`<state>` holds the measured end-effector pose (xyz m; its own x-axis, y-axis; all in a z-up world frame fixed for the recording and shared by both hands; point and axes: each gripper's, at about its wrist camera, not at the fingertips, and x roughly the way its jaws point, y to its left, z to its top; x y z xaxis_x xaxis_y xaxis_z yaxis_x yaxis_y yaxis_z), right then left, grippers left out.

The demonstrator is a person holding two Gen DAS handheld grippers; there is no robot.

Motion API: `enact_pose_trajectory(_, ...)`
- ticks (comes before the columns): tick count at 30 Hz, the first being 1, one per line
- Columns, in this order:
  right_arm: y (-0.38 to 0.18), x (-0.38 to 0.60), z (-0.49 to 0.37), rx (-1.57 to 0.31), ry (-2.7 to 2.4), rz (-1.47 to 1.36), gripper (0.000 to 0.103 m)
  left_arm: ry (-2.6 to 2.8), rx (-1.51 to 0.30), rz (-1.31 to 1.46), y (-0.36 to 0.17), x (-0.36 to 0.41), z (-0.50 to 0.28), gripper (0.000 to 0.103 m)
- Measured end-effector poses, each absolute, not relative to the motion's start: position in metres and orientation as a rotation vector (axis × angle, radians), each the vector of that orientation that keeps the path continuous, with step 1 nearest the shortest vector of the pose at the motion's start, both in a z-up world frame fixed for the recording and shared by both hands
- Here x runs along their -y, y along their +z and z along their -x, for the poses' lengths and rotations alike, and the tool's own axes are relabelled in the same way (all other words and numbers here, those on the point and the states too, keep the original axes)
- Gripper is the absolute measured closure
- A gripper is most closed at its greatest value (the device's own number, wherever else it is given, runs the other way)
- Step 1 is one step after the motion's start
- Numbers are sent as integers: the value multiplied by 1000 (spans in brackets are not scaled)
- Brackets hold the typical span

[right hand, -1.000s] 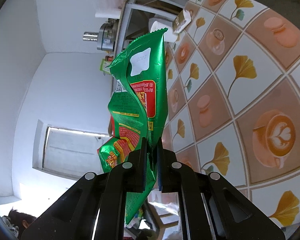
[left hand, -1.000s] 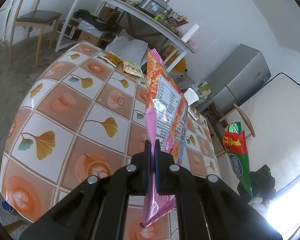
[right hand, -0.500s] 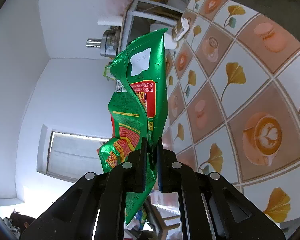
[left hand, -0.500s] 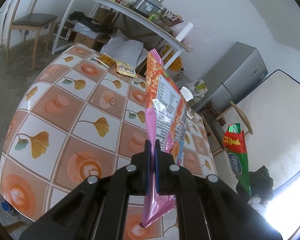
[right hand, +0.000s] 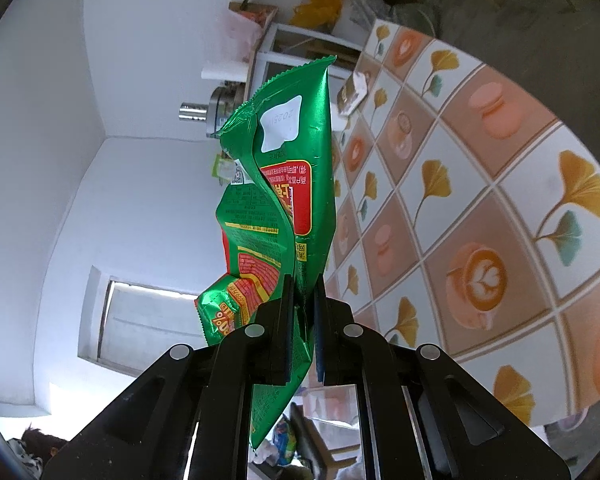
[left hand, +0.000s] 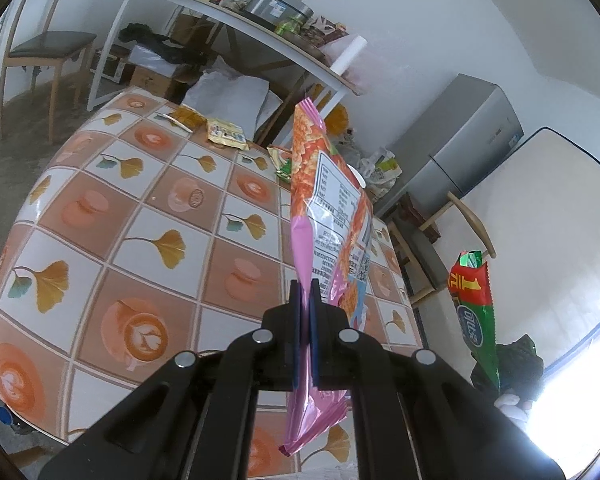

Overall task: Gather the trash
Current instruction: 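Lift the pink and green snack bags off the table with both grippers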

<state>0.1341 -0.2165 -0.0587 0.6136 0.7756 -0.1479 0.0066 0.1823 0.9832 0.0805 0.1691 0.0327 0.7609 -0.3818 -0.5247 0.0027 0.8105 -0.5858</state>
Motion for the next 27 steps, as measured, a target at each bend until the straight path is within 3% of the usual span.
enact_pose_trajectory(27, -59, 218, -118, -725, 593, -1307, 96, -247, -679, 591, 36, -160, -80, 100)
